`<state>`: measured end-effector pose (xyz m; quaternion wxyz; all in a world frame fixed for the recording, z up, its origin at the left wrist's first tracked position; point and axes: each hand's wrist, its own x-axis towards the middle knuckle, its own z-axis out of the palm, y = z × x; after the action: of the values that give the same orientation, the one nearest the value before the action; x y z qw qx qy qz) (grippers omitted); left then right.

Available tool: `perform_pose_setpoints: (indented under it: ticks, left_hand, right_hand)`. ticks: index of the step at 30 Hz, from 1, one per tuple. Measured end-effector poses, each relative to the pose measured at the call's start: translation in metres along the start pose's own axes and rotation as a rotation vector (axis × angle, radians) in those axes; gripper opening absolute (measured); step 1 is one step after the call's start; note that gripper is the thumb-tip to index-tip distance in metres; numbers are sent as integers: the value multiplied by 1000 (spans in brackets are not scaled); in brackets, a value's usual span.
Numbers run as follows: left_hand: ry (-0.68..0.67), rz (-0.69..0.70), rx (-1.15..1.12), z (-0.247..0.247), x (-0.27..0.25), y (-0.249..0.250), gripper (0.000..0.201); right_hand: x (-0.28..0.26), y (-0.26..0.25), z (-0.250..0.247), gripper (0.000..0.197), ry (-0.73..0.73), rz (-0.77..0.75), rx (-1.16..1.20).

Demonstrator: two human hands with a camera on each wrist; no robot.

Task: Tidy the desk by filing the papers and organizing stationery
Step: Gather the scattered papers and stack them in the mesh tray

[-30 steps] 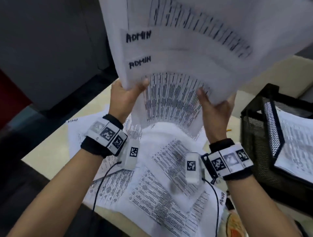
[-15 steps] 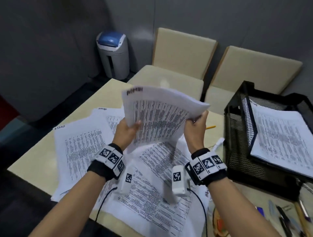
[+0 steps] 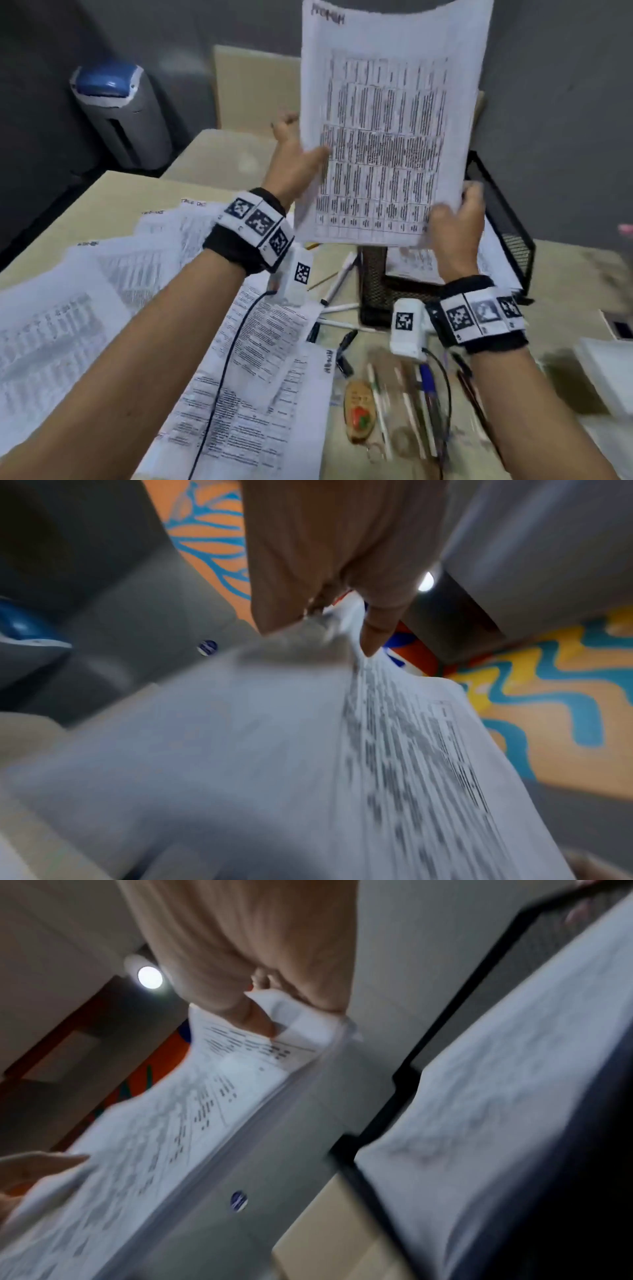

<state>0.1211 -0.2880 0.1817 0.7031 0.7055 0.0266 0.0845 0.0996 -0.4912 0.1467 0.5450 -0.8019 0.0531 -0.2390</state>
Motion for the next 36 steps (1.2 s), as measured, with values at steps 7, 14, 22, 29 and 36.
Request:
perform_pose_setpoints:
  ticks: [7, 14, 22, 29, 36]
  left_hand:
    - [-294, 123, 758, 119, -2, -41, 44]
    - [-563, 41, 1314, 167, -5, -74, 19]
    - [-252, 287, 1397, 118, -31, -65, 38]
    - [221, -158, 1055, -34, -47, -97, 34]
    - [341, -638, 1005, -193, -130, -172, 45]
  right_hand:
    - [49, 58, -70, 36, -58, 245, -403]
    - [63, 98, -80, 36, -241, 291, -725]
    - [36, 68, -56, 48, -167, 2, -744]
    - [-58, 20, 43, 20, -657, -307, -306]
    - [-130, 83, 143, 28, -1157, -151, -790]
